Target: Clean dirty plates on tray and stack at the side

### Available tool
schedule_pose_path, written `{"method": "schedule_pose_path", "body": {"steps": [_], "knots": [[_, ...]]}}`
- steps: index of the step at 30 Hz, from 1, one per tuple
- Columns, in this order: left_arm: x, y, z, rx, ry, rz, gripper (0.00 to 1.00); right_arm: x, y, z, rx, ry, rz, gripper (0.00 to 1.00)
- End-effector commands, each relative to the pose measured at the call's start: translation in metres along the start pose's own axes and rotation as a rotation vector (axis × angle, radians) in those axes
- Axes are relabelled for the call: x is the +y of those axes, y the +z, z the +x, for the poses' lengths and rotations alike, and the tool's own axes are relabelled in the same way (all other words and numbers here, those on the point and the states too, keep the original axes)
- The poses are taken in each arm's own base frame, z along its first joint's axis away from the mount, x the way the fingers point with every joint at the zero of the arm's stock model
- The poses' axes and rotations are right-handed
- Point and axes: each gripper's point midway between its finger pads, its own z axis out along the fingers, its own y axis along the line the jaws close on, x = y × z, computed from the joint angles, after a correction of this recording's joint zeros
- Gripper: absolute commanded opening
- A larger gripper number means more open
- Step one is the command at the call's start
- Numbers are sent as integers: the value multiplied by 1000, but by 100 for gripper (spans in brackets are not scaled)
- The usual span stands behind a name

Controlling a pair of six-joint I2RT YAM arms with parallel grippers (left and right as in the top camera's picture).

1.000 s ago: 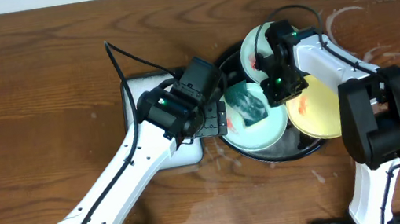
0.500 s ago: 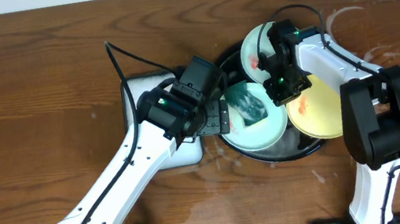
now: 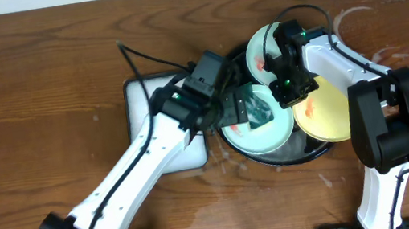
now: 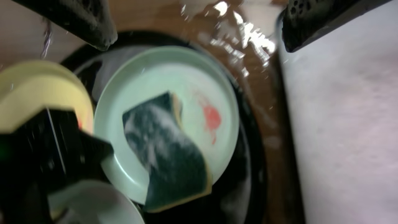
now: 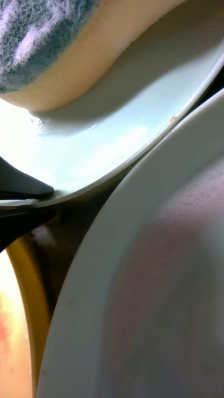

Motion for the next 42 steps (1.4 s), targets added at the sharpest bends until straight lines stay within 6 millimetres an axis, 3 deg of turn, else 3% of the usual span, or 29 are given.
{"method": "schedule_pose_path", "body": {"steps": [1,8,14,21,25,42], "knots": [[2,25,-1,21,-112,-17,88,1,10,8,34,18,-2,1],[-1,77,-11,27,-221,-24,87,1,10,8,34,23,-2,1],[-8,107,-4,55,-222,-20,79,1,10,8,34,23,-2,1],[-31,117,-3,29,-178,31,67,1,10,8,34,23,-2,1],[-40,122,-7,3,-167,60,65,1,10,8,34,23,-2,1],[-9,126,-14,-70,-231,-91,61,1,10,8,35,23,-2,1]]}}
